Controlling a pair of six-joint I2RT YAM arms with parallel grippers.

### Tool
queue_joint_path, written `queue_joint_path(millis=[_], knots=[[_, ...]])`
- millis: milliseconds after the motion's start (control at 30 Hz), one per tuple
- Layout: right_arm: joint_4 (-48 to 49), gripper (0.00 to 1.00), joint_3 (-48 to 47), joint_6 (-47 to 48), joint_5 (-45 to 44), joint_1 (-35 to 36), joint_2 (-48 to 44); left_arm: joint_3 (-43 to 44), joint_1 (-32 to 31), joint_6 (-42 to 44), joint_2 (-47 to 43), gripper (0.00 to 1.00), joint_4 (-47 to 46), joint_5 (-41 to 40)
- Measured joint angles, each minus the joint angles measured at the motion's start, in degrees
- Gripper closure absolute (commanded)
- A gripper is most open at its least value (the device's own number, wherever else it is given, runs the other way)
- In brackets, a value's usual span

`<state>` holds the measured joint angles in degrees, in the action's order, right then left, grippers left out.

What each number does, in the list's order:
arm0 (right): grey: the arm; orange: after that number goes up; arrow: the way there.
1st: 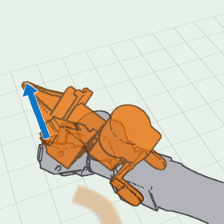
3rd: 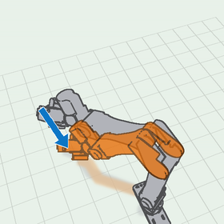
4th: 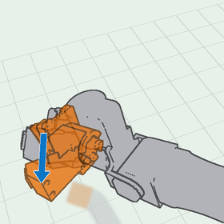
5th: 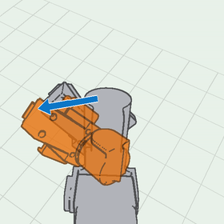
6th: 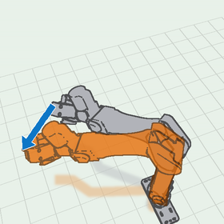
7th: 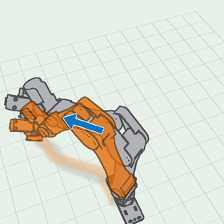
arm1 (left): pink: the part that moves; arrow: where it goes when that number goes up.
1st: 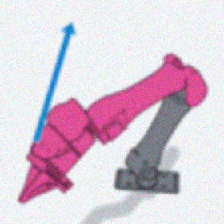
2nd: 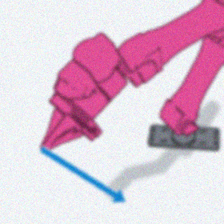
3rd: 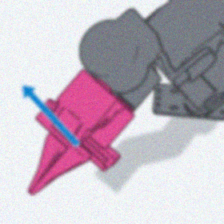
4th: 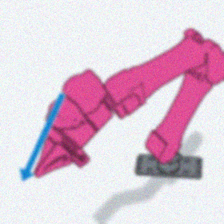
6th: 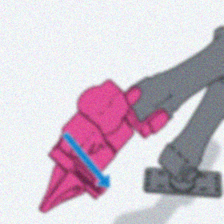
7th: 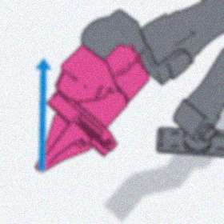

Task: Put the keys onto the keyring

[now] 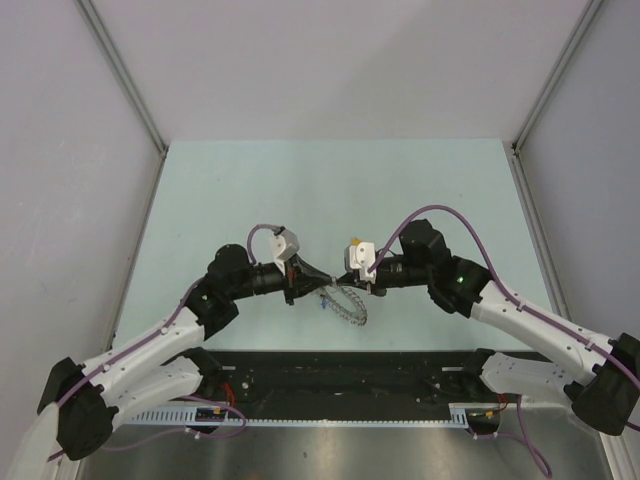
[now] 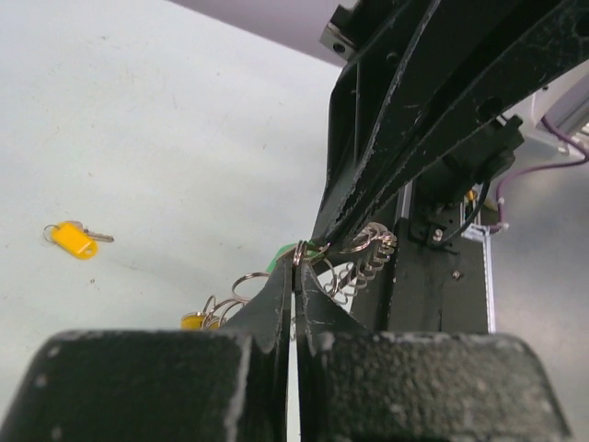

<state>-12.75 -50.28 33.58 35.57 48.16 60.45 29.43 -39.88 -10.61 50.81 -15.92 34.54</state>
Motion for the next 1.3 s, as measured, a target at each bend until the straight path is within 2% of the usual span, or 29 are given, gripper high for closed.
queue_joint_path(millis=[333, 433, 467, 567, 933, 1200, 1300], knots=[[1.68, 1.00, -0.17, -0.11, 0.28, -0.28, 1.07, -3.23, 0.13, -4.17, -3.28, 1.00, -6.03, -2.62], [1.90, 1.00, -0.20, -0.11, 0.28, -0.28, 1.22, -3.37, 0.15, -4.00, -3.69, 0.92, -5.75, -2.80], [1.90, 1.00, -0.20, -0.11, 0.28, -0.28, 1.22, -3.39, 0.15, -3.89, -3.85, 0.85, -5.44, -2.86], [1.53, 1.00, -0.20, -0.31, 0.72, -0.26, 1.20, -3.39, 0.22, -2.40, -4.59, 0.73, -3.63, -2.95], [-1.22, 1.00, -0.20, -0.48, 1.42, 0.02, 1.20, 2.45, 0.70, 6.62, -2.69, 0.40, 7.67, -0.35], [-1.90, 1.00, -0.20, -0.48, 1.38, 0.13, 1.18, 9.81, 0.70, 15.45, 2.56, 0.33, 17.03, 4.52], [-1.99, 1.00, -0.20, -0.48, 1.33, 0.15, 1.16, 10.58, 0.70, 17.20, 2.95, 0.28, 18.95, 4.70]])
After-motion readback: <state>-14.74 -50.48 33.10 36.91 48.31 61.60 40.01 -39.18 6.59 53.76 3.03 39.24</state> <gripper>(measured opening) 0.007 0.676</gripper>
